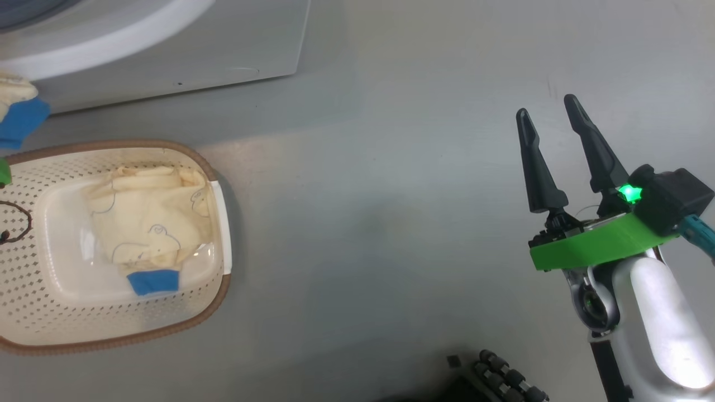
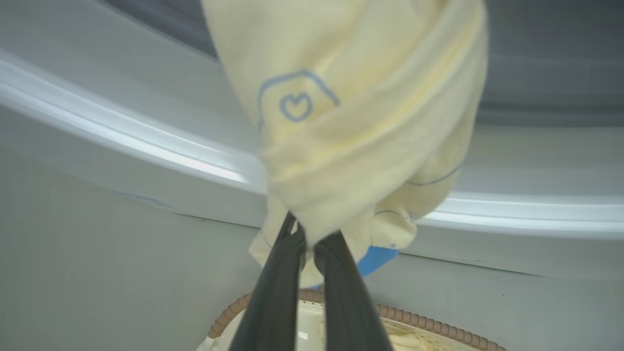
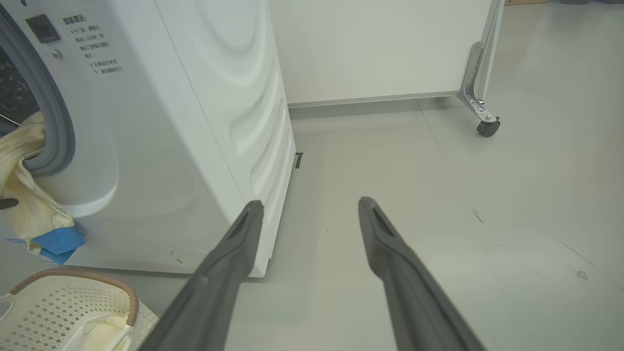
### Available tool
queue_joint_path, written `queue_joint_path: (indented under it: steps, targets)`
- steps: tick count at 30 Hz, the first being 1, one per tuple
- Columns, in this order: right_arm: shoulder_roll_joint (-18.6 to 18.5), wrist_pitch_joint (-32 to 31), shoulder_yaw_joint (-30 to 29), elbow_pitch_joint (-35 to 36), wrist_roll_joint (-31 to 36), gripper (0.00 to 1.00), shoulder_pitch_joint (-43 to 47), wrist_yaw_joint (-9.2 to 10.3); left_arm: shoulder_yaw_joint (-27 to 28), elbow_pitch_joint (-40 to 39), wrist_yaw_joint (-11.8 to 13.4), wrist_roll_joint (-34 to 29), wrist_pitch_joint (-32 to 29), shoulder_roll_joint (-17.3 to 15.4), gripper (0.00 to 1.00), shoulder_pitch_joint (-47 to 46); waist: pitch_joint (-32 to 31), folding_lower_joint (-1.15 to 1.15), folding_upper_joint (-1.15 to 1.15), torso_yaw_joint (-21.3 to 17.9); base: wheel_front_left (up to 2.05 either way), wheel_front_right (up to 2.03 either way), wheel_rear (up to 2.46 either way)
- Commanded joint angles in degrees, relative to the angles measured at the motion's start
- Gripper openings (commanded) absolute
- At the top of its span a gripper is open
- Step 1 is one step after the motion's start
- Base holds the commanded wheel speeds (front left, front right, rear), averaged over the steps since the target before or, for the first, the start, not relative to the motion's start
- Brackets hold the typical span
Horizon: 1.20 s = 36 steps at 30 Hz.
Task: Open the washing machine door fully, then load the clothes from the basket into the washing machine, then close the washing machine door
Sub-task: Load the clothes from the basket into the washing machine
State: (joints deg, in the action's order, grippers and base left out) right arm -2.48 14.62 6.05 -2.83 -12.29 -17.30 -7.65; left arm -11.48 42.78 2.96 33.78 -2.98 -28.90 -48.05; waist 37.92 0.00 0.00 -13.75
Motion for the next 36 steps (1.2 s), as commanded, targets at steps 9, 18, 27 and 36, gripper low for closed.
queue_joint_path:
  steps: [9, 18, 27, 36]
  targets:
    - [-0.4, 0.4, 0.3, 2.2, -0.3, 1.00, 0.4, 0.16, 0.9, -2.9, -0.4, 1.5, -8.6, -4.4, 0.00, -2.3, -0.7, 0.00, 0.00, 1.3, 0.00, 0.00, 0.00]
    - [-0.4, 0.4, 0.0, 2.4, -1.0, 1.00, 0.3, 0.16, 0.9, -16.1, 1.0, 3.6, -22.2, -9.0, 0.00, -1.2, -1.4, 0.00, 0.00, 2.2, 0.00, 0.00, 0.00]
    - [-0.4, 0.4, 1.1, 2.4, -2.2, 1.00, -0.2, 0.16, 4.6, -31.1, 4.6, 5.9, -28.4, -13.4, 0.00, -2.9, -1.0, 0.00, 0.00, 0.9, 0.00, 0.00, 0.00]
    - [-0.4, 0.4, 3.2, 2.4, -4.2, 1.00, -1.3, 0.16, 4.6, -29.7, 3.9, 4.8, -28.2, -15.1, 0.00, -9.5, 1.0, 0.00, 0.00, -2.9, 0.00, 0.00, 0.00]
